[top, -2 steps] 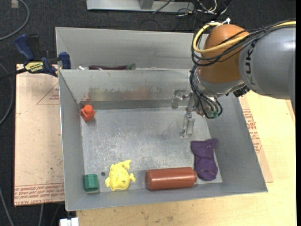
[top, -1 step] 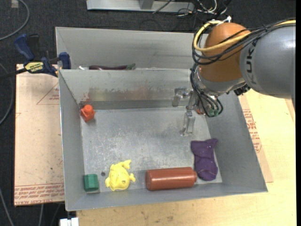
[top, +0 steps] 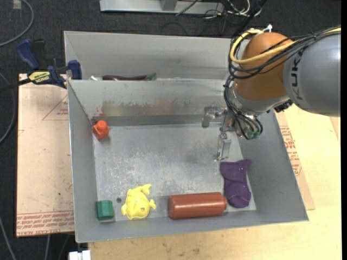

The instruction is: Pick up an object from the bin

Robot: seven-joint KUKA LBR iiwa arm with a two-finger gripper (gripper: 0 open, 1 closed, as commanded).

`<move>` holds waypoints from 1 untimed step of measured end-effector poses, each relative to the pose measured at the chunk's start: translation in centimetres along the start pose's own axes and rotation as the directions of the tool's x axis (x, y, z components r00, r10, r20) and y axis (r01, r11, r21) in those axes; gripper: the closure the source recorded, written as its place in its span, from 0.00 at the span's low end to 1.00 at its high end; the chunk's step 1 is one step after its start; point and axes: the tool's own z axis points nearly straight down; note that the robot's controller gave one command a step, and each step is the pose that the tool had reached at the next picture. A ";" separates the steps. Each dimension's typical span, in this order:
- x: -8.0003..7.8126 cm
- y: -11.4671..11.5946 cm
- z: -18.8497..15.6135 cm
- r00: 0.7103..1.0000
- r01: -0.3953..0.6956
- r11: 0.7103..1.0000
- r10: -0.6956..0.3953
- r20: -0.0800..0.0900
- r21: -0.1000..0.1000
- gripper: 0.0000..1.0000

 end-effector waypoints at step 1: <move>2.6 -4.2 4.0 0.994 0.108 0.994 -0.108 0.002 0.003 0.00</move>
Offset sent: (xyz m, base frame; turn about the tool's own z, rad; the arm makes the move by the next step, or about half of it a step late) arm -0.0695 -0.0742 -0.0124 -0.0156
